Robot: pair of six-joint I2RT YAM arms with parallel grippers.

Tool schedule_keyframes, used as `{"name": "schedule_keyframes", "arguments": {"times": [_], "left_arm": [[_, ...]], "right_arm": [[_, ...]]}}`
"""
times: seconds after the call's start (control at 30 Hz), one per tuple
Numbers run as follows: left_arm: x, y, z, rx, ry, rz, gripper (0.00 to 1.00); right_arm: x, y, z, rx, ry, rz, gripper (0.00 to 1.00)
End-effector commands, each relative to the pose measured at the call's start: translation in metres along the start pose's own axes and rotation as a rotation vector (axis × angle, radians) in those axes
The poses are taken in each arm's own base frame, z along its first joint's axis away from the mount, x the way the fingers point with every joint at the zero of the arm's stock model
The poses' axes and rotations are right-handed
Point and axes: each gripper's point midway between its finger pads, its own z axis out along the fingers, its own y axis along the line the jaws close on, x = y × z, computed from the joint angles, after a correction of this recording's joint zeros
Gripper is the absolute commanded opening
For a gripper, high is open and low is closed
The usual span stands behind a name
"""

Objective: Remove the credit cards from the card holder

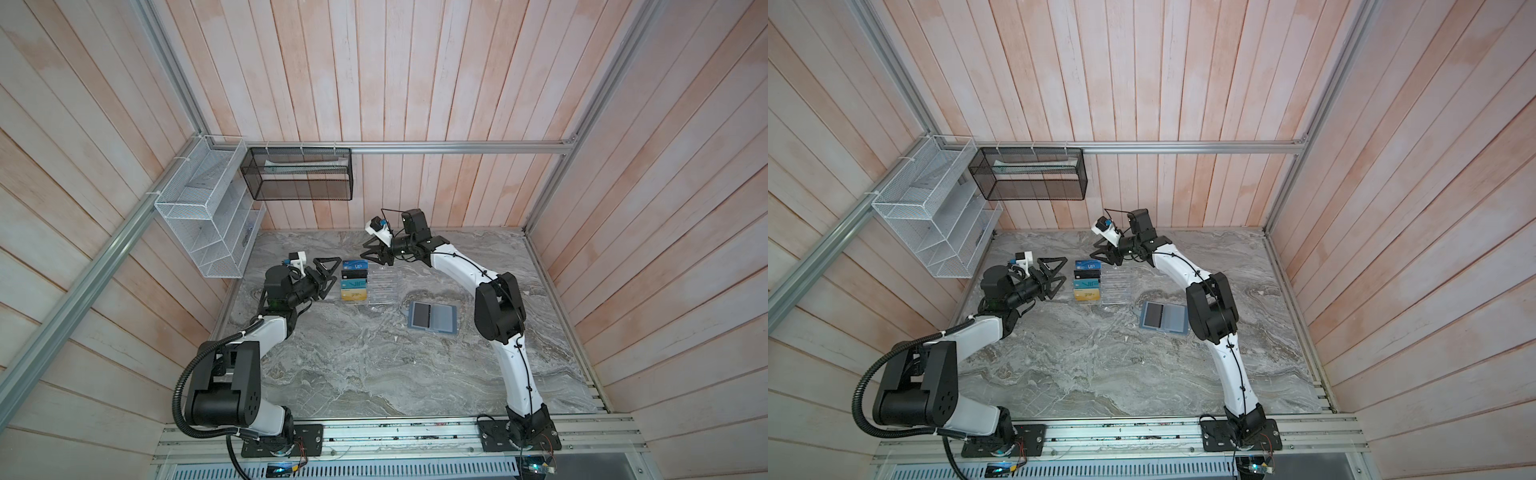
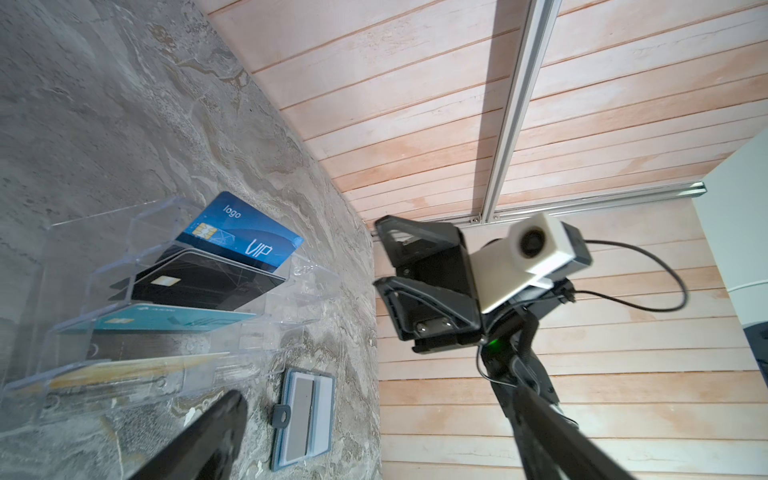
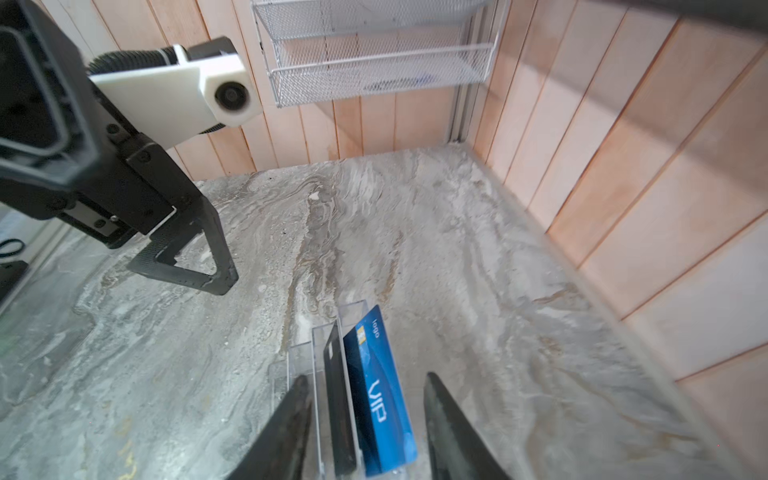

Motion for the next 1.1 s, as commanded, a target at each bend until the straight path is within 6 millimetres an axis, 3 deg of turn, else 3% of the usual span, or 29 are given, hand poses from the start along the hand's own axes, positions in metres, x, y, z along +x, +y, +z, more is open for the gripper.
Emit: {"name": "schedule_keyframes", "arguments": {"times": [0.0, 0.07, 0.2, 0.33, 0.67, 0.87, 1.07], "left_arm": [[-0.007, -0.013, -0.003, -0.029, -0.013, 0.088, 1.00], [-0.008, -0.019, -0.006, -0.042, -0.014, 0.117, 1.00], [-0.011, -0.033, -0.016, -0.060, -0.031, 0.175, 1.00], [-0.012, -0.045, -0.024, -0.081, -0.048, 0.233, 1.00], [-0.001, -0.060, -0.043, -0.093, -0.085, 0.340, 1.00], [-0.025, -0.053, -0.076, -0.289, -0.283, 0.541, 1.00], [-0.063, -0.023, -0.121, -0.609, -0.544, 0.745, 1.00]], "right_arm": [[-0.037, -0.005, -0.026, 0.068, -0.078, -0.015, 0.62], [-0.045, -0.002, -0.041, 0.091, -0.095, -0.005, 0.74], [-0.057, 0.003, -0.075, 0.179, -0.127, 0.015, 0.88], [-0.066, 0.008, -0.113, 0.282, -0.142, 0.040, 0.94], [-0.046, 0.021, -0.174, 0.526, -0.119, 0.138, 0.98], [-0.009, -0.001, -0.234, 0.812, -0.138, 0.324, 0.98], [0.068, -0.013, -0.322, 1.217, -0.151, 0.499, 0.98]]}}
